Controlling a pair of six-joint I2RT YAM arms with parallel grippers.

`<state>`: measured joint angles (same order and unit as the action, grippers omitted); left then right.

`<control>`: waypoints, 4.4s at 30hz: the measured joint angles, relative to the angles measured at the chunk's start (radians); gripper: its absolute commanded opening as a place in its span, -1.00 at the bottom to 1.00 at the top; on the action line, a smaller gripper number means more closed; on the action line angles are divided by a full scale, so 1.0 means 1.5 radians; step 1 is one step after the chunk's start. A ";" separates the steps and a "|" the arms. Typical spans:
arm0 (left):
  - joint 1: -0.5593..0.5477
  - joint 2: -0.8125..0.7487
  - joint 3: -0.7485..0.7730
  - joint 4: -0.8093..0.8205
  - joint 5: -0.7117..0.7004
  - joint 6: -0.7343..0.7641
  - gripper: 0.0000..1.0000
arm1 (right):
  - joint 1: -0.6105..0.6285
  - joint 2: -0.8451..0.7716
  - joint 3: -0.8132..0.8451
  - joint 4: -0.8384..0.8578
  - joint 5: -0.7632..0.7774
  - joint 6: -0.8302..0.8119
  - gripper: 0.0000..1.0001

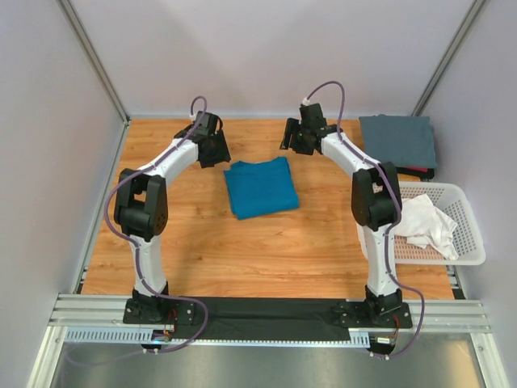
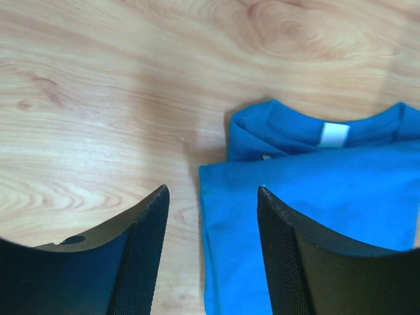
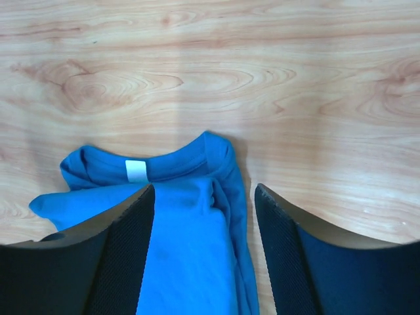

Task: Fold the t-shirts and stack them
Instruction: Fold the tshirt, then neatly place the folded tshirt to the corner

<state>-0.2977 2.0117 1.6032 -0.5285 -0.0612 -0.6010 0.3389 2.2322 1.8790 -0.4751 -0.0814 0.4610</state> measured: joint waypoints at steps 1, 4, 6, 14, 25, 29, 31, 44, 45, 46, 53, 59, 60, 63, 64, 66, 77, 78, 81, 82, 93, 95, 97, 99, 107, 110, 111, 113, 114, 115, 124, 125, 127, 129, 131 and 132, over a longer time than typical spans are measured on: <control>0.001 -0.011 0.001 -0.001 0.000 0.002 0.25 | -0.002 -0.006 0.000 -0.001 -0.002 -0.002 0.25; 0.001 -0.070 -0.020 0.015 0.024 -0.004 -0.14 | -0.005 -0.046 -0.032 0.011 -0.025 0.000 -0.18; 0.001 -0.133 -0.071 0.068 0.059 -0.025 -0.84 | -0.006 -0.092 -0.088 0.047 -0.059 0.012 -0.79; -0.006 -0.142 -0.147 0.232 0.141 -0.106 -1.00 | -0.001 -0.119 -0.152 0.167 -0.140 0.062 -0.99; -0.001 0.028 -0.146 0.262 0.127 -0.134 -1.00 | -0.006 0.037 -0.142 0.181 -0.131 0.095 -0.99; -0.001 0.064 -0.122 0.261 0.114 -0.133 -1.00 | -0.008 0.037 -0.124 0.182 -0.104 0.093 -0.99; -0.001 0.071 -0.109 0.261 0.105 -0.131 -1.00 | -0.011 0.037 -0.121 0.182 -0.096 0.093 -0.99; 0.000 0.132 0.047 0.176 0.087 -0.054 -1.00 | -0.022 0.026 -0.093 0.166 -0.094 0.078 -0.94; 0.000 0.132 0.063 0.168 0.087 -0.042 -1.00 | -0.022 0.018 -0.094 0.162 -0.093 0.075 -0.89; 0.000 0.130 0.077 0.165 0.089 -0.030 -0.99 | -0.022 0.005 -0.100 0.160 -0.093 0.072 -0.69; 0.001 0.031 0.048 0.135 0.119 0.040 0.58 | -0.022 -0.148 -0.197 0.147 -0.092 0.040 0.97; 0.001 -0.180 -0.095 0.131 0.125 0.061 0.62 | -0.022 -0.202 -0.269 0.131 -0.110 0.005 1.00; 0.001 -0.209 -0.116 0.131 0.126 0.061 0.62 | -0.022 -0.202 -0.285 0.133 -0.118 0.002 1.00; 0.001 -0.287 -0.188 0.141 0.133 0.063 0.62 | -0.021 -0.197 -0.332 0.133 -0.137 -0.003 0.99; 0.001 -0.301 -0.206 0.141 0.136 0.063 0.62 | -0.021 -0.192 -0.340 0.135 -0.141 -0.004 0.94; 0.001 -0.324 -0.243 0.138 0.143 0.063 0.62 | -0.021 -0.174 -0.345 0.136 -0.145 -0.005 0.89; 0.001 -0.409 -0.350 0.100 0.150 0.055 0.61 | -0.016 -0.131 -0.356 0.186 -0.173 0.013 0.61; 0.001 -0.416 -0.355 0.099 0.149 0.055 0.61 | -0.016 -0.128 -0.357 0.196 -0.178 0.016 0.59; 0.001 -0.434 -0.363 0.096 0.143 0.053 0.61 | -0.014 -0.119 -0.357 0.221 -0.185 0.032 0.54; 0.001 -0.438 -0.365 0.095 0.141 0.053 0.61 | -0.013 -0.117 -0.358 0.231 -0.187 0.038 0.47; 0.001 -0.453 -0.345 0.027 0.128 0.059 0.61 | 0.012 -0.104 -0.369 0.255 -0.102 0.090 -0.74; 0.001 -0.452 -0.332 0.016 0.127 0.059 0.61 | 0.017 -0.099 -0.364 0.245 -0.085 0.092 -0.98; 0.001 -0.452 -0.323 0.014 0.125 0.059 0.61 | 0.018 -0.096 -0.355 0.232 -0.079 0.091 -1.00; 0.001 -0.452 -0.320 0.013 0.123 0.059 0.61 | 0.018 -0.094 -0.341 0.212 -0.073 0.082 -0.99; 0.001 -0.495 -0.320 -0.015 0.099 0.073 0.62 | 0.019 -0.091 -0.228 0.060 0.036 -0.055 -0.99; 0.002 -0.529 -0.323 -0.014 0.086 0.086 0.62 | 0.003 -0.091 -0.174 0.036 0.068 -0.125 -0.99; 0.003 -0.536 -0.324 -0.015 0.083 0.089 0.64 | -0.004 -0.091 -0.160 0.031 0.075 -0.141 -0.99; 0.004 -0.546 -0.324 -0.015 0.074 0.094 0.69 | -0.025 -0.089 -0.117 0.004 0.098 -0.179 -0.99; 0.005 -0.549 -0.324 -0.017 0.071 0.095 0.78 | -0.037 -0.084 -0.093 -0.009 0.109 -0.194 -0.99; 0.006 -0.551 -0.324 -0.021 0.067 0.096 0.80 | -0.049 -0.077 -0.067 -0.021 0.120 -0.210 -0.99; 0.008 -0.610 -0.340 -0.031 0.050 0.098 0.89 | -0.095 -0.025 0.064 -0.131 0.209 -0.316 -0.99; 0.008 -0.612 -0.340 -0.031 0.047 0.098 0.89 | -0.094 -0.022 0.072 -0.144 0.212 -0.318 -0.99; 0.008 -0.612 -0.341 -0.031 0.040 0.098 0.89 | -0.090 -0.019 0.085 -0.166 0.218 -0.319 -0.99; 0.008 -0.612 -0.342 -0.032 0.035 0.098 0.89 | -0.086 -0.018 0.097 -0.182 0.225 -0.322 -0.99; 0.008 -0.612 -0.342 -0.032 0.033 0.098 0.90 | -0.085 -0.018 0.110 -0.194 0.232 -0.329 -0.99; 0.008 -0.613 -0.343 -0.032 0.032 0.098 0.91 | -0.084 -0.018 0.117 -0.195 0.239 -0.336 -0.99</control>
<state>-0.2855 1.0924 1.0882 -0.5758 -0.0132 -0.4541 0.2131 2.2055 2.0548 -0.7677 0.2768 -0.0433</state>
